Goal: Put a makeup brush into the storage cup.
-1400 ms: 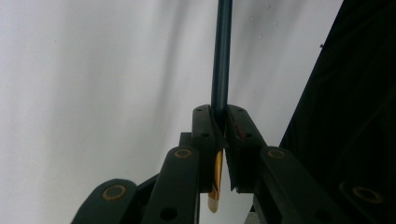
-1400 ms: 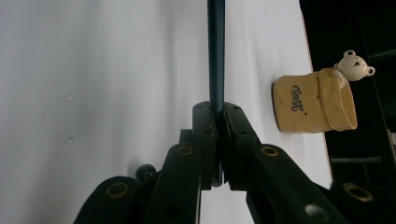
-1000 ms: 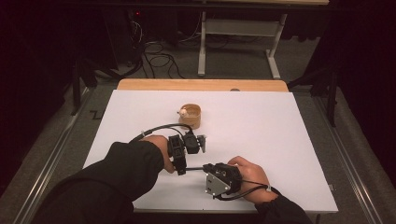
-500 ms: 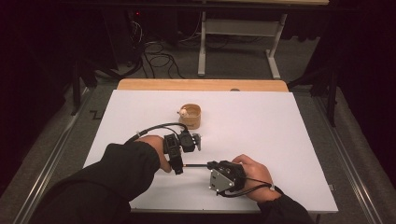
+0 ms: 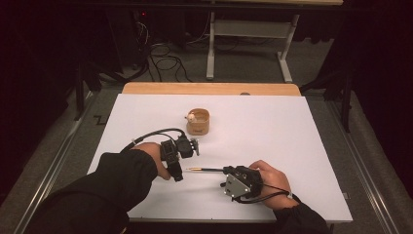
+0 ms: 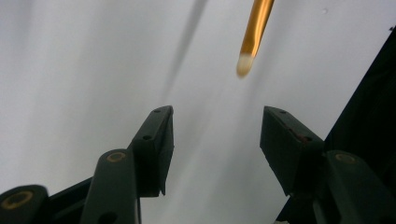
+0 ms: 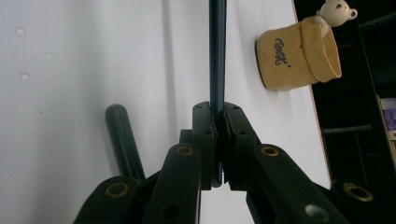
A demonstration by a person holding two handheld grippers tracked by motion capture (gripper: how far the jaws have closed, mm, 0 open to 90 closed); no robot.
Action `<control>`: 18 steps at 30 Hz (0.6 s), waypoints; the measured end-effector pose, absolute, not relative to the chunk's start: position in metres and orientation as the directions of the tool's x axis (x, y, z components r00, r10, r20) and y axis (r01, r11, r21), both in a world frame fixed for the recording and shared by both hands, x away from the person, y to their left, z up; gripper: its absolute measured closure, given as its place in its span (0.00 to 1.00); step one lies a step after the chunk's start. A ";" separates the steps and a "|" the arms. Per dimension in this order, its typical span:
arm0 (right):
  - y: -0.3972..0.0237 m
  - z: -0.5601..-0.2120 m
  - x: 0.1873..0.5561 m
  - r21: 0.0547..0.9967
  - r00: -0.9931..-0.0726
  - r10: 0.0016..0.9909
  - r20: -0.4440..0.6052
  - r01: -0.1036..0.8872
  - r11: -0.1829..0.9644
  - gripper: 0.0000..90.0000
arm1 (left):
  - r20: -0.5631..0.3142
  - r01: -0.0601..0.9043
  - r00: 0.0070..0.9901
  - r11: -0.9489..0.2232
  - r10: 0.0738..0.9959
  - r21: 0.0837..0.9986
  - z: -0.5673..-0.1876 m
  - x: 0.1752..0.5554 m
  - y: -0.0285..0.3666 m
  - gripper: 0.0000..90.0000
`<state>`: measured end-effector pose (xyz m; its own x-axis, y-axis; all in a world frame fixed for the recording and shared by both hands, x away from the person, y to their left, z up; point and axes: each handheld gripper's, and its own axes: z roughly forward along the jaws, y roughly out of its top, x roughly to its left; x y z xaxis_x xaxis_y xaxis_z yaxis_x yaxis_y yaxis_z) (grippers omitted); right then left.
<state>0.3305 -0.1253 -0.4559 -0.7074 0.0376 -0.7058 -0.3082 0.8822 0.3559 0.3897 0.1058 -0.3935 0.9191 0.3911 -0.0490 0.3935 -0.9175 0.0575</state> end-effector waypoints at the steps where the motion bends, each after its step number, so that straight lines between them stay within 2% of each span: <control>1: -0.127 -0.456 0.331 0.361 -0.708 0.047 -0.705 -0.301 0.883 0.97 | -0.050 0.394 0.919 -0.918 0.391 0.051 -0.394 0.390 0.108 0.50; 18: -0.143 -0.458 0.339 0.352 -0.699 0.091 -0.709 -0.239 0.905 0.97 | -0.040 0.457 0.889 -0.888 0.455 0.057 -0.406 0.394 0.138 0.48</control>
